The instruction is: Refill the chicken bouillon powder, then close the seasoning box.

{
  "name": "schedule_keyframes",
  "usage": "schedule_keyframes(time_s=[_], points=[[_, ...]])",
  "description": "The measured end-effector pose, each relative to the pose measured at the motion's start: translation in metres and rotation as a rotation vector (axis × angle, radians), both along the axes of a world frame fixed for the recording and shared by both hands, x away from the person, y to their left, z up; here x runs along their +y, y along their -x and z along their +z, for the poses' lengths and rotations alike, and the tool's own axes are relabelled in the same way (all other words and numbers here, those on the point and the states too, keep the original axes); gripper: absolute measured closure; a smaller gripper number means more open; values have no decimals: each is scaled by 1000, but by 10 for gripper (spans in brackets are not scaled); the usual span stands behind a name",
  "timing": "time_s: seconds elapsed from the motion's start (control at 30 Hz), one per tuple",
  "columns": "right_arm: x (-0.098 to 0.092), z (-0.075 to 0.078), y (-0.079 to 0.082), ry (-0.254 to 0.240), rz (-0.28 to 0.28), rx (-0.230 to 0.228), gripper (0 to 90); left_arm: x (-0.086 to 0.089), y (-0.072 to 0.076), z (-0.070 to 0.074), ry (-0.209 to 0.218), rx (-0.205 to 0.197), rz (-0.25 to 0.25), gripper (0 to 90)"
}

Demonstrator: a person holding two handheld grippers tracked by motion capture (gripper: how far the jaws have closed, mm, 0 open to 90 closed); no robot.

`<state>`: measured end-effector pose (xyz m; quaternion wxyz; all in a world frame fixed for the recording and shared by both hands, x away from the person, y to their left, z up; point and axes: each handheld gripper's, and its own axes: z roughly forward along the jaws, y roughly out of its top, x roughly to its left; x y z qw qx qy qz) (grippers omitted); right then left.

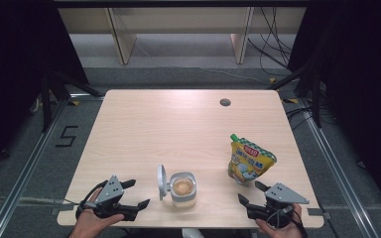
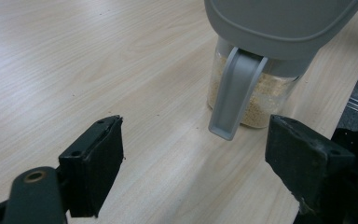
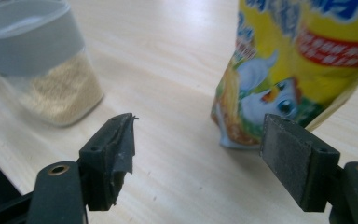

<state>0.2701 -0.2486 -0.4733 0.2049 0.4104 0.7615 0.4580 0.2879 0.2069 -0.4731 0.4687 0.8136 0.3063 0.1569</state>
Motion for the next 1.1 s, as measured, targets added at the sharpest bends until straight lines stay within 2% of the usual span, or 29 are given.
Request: schedule_keyframes(time_s=[0.03, 0.07, 0.1, 0.2, 0.23, 0.27, 0.3, 0.33, 0.43, 0.47, 0.53, 0.6, 0.67, 0.73, 0.77, 0.8, 0.83, 0.87, 0.9, 1.0, 1.1], points=[[1, -2, -1, 23, 3, -13, 260, 0, 1, 1, -2, -8, -2, 187], [3, -2, 0, 17, 22, 5, 261, -2, 3, 1, 20, 11, 15, 187], [4, -3, 1, 6, 28, 21, 261, -2, 3, 2, 5, -2, 9, 187], [8, -4, 3, 42, 58, 31, 260, -3, 4, 3, 7, 6, 9, 187], [9, -4, 3, 54, 64, 13, 261, -4, 5, 4, 15, 4, 10, 188], [10, -5, 3, 63, 82, 14, 261, -4, 5, 5, 11, 0, 9, 188], [11, -5, 5, 65, 92, 45, 261, -4, 5, 6, 9, -10, -1, 187], [12, -5, 5, 76, 89, 22, 261, -6, 6, 6, 22, 0, 8, 188], [13, -7, 6, 83, 110, 48, 261, -7, 7, 9, 34, -3, 2, 186], [13, -7, 5, 85, 103, 29, 261, -7, 7, 9, 39, 7, 4, 186], [14, -7, 6, 87, 100, 48, 261, -8, 6, 12, 32, -7, -14, 190], [13, -9, 4, 89, 114, 34, 260, -10, 6, 14, 46, 4, -7, 211], [13, -9, 4, 86, 108, 42, 260, -11, 4, 16, 44, -5, -15, 234], [13, -10, 2, 88, 110, 39, 260, -12, 6, 18, 53, 11, -2, 299], [14, -11, 3, 82, 111, 52, 260, -11, 5, 19, 47, -19, -26, 341], [14, -11, 4, 79, 107, 65, 260, -12, 6, 20, 50, -17, -17, 395], [14, -11, 3, 94, 118, 56, 260, -13, 7, 20, 53, -12, -25, 432], [15, -11, 4, 94, 117, 56, 260, -12, 6, 22, 42, -31, -47, 478], [15, -11, 5, 95, 124, 62, 260, -13, 7, 22, 58, -20, -39, 542], [15, -10, 4, 97, 111, 49, 266, -14, 8, 26, 57, -61, -37, 700], [14, -11, 4, 106, 108, 43, 275, -15, 9, 29, 62, -67, -31, 815]])
